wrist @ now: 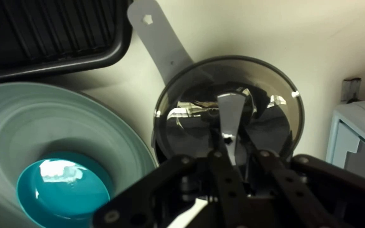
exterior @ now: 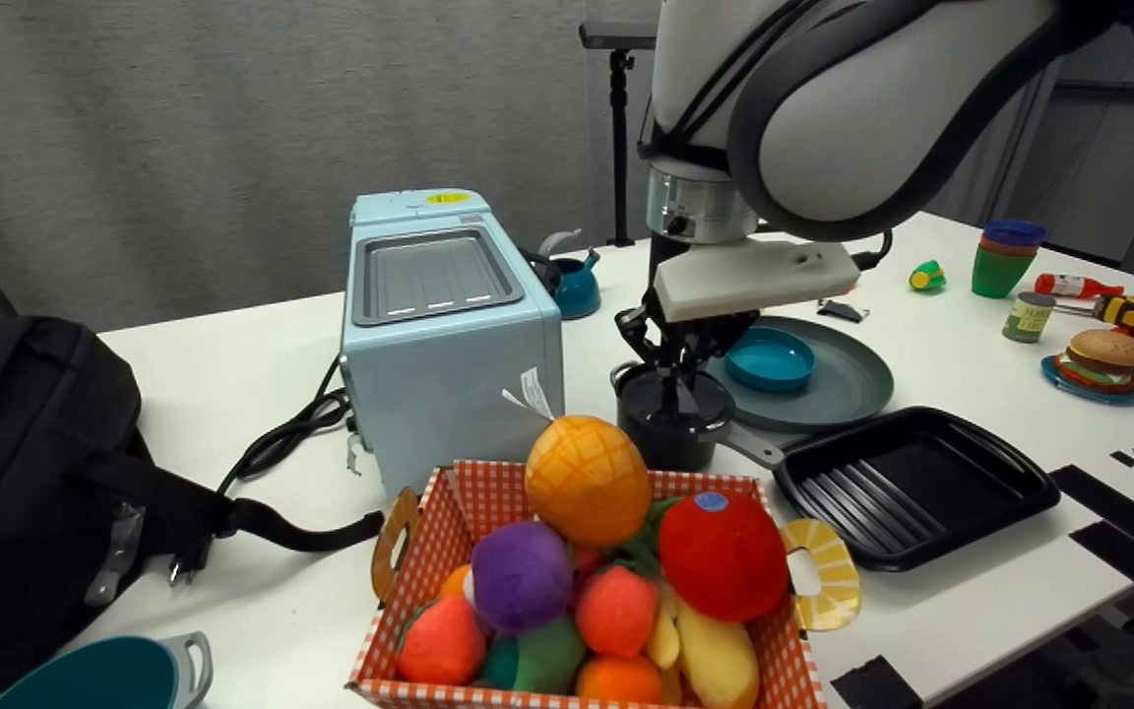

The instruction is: Take the lid from the blue pan and put it on the black pot then put the lid back on the blue pan

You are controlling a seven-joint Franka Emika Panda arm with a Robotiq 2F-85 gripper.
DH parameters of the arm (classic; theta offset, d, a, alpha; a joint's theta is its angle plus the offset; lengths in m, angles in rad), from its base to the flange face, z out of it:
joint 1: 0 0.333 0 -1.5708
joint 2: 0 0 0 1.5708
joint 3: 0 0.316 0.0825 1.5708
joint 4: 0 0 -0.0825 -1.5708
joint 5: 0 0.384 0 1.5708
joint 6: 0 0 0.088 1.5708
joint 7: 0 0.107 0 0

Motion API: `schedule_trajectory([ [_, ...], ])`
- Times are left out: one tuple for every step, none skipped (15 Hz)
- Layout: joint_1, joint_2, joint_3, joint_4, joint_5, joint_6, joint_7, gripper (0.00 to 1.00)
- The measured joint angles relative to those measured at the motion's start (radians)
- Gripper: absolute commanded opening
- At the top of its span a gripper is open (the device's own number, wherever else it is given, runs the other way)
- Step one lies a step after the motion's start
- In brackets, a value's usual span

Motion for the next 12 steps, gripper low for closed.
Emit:
schedule_trajectory([
  [0.0,0.001,-0.002,0.0,-0.001,0.0,0.0,0.04],
  [0.0,0.002,-0.004,0.001,-0.001,0.0,0.0,0.04],
  [0.0,0.002,-0.006,0.001,-0.002,0.0,0.0,0.04],
  [0.0,0.002,-0.009,0.002,-0.003,0.0,0.0,0.04],
  [0.0,0.002,-0.011,0.003,-0.004,0.0,0.0,0.11],
  [0.001,0.003,-0.014,0.003,-0.006,0.0,0.0,0.39],
  [0.002,0.004,-0.018,0.004,-0.008,0.0,0.0,0.41],
  [0.003,0.004,-0.021,0.005,-0.009,0.0,0.0,0.47],
  [0.003,0.005,-0.024,0.006,-0.01,0.0,0.0,0.54],
  [0.003,0.007,-0.026,0.006,-0.01,0.0,0.0,0.62],
  [0.003,0.008,-0.028,0.007,-0.01,0.0,0.0,0.69],
  [0.003,0.009,-0.03,0.008,-0.01,0.0,0.0,0.78],
])
